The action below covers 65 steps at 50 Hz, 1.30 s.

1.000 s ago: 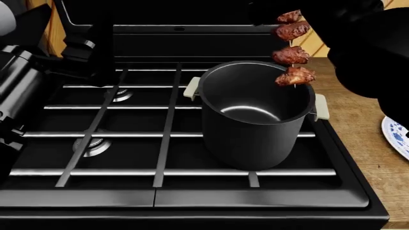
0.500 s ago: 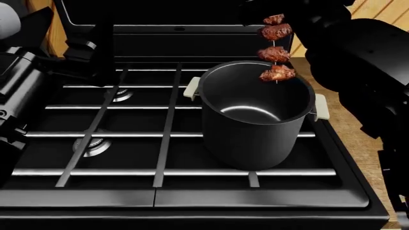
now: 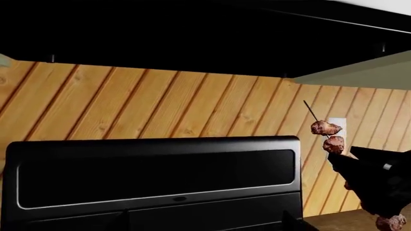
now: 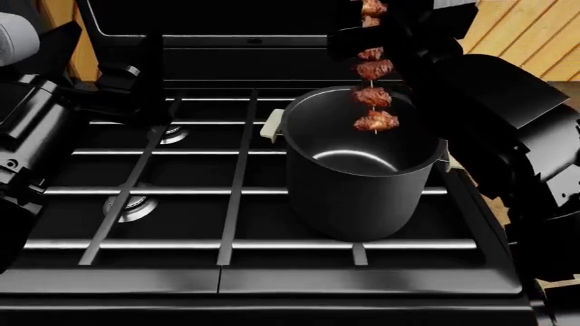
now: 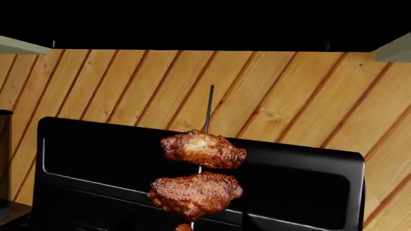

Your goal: Frozen meat rests on a plate on the counter. Retrieve the meat and place it in a pot on a burner. Then turn the burner on.

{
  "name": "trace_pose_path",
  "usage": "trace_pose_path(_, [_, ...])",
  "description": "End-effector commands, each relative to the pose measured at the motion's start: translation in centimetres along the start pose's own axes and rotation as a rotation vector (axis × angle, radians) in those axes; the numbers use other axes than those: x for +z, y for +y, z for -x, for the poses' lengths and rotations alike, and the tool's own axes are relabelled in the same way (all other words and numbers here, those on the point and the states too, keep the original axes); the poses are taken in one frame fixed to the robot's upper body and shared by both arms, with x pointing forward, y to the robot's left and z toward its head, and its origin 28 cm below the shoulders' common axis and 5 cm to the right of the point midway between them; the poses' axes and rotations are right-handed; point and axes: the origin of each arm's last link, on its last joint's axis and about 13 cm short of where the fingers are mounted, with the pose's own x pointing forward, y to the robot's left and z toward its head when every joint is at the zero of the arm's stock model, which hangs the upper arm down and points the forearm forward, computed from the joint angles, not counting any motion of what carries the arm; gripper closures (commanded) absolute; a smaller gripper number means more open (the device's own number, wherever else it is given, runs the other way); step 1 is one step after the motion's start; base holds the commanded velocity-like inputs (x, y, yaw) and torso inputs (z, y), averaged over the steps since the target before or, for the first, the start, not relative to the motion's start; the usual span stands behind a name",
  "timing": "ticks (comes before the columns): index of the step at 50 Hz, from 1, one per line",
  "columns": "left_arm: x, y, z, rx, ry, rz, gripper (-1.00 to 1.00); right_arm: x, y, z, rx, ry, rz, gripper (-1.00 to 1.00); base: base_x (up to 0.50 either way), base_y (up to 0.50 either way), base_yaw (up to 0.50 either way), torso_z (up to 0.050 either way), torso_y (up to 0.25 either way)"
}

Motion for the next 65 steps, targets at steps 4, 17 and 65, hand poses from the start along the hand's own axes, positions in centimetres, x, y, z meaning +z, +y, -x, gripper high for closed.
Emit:
trace_pose_path(4, [-0.1,-0.1,-0.1,-0.001,0.002,0.005,-1.00,-1.5,0.2,0.3,0.008,0.041,-0.011,1.00,0.00,0.00,0.00,0.000,0.000])
trace_pose_path(17, [0.0,-0.1,0.0,-0.007,0.000,0.004,-1.00,-2.0,0.4,1.2,-0.003,0.070,-0.013,1.00,0.00,0.00,0.00,0.000,0.001])
trace_pose_path(65, [-0.4,0.0,-0.2,-0.006,0.009,0.017,-1.00,-3.2,0.3,1.9,-0.023,0.104,-0.041,-1.00,0.00,0.00,0.00,0.000,0.000])
